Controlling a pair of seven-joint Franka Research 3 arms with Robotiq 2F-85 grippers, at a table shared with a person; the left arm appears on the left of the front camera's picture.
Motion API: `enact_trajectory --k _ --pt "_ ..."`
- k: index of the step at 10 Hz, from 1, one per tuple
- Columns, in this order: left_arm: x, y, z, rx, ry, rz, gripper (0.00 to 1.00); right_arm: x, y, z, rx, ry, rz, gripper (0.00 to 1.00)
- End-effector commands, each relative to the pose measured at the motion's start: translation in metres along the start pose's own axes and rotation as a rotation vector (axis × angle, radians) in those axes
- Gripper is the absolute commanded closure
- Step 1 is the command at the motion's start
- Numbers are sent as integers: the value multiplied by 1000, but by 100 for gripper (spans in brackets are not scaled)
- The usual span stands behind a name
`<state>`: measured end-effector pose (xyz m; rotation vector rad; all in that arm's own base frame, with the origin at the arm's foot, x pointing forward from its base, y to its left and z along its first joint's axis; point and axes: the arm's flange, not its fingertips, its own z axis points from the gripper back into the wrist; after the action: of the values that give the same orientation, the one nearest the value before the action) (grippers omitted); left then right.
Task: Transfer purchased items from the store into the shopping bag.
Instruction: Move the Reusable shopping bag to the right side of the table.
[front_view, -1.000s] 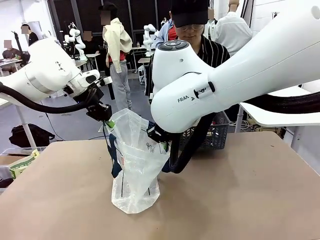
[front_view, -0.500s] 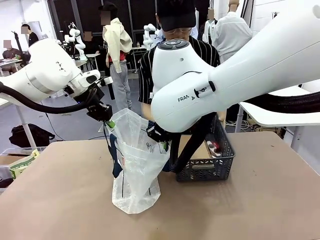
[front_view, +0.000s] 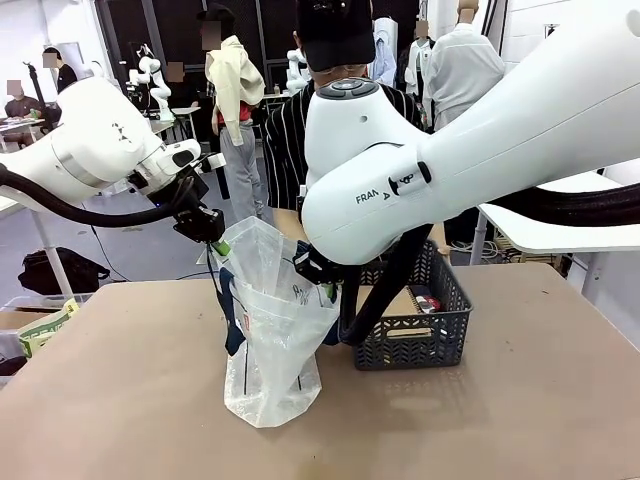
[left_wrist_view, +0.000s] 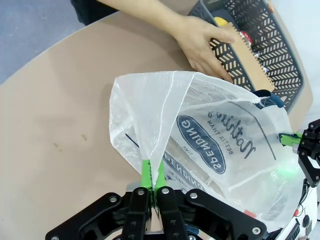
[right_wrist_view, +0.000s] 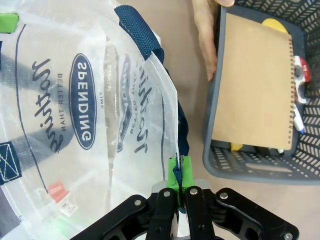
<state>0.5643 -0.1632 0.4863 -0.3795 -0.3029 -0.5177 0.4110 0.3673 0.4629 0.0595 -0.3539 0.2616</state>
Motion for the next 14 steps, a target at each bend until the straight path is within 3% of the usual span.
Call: enact_trajectory --k 1,14 --pt "0 3 0 4 -3 0 100 -4 -1 0 -3 -8 0 100" --pt "0 3 0 4 -3 0 100 -4 -1 0 -3 -8 0 100"
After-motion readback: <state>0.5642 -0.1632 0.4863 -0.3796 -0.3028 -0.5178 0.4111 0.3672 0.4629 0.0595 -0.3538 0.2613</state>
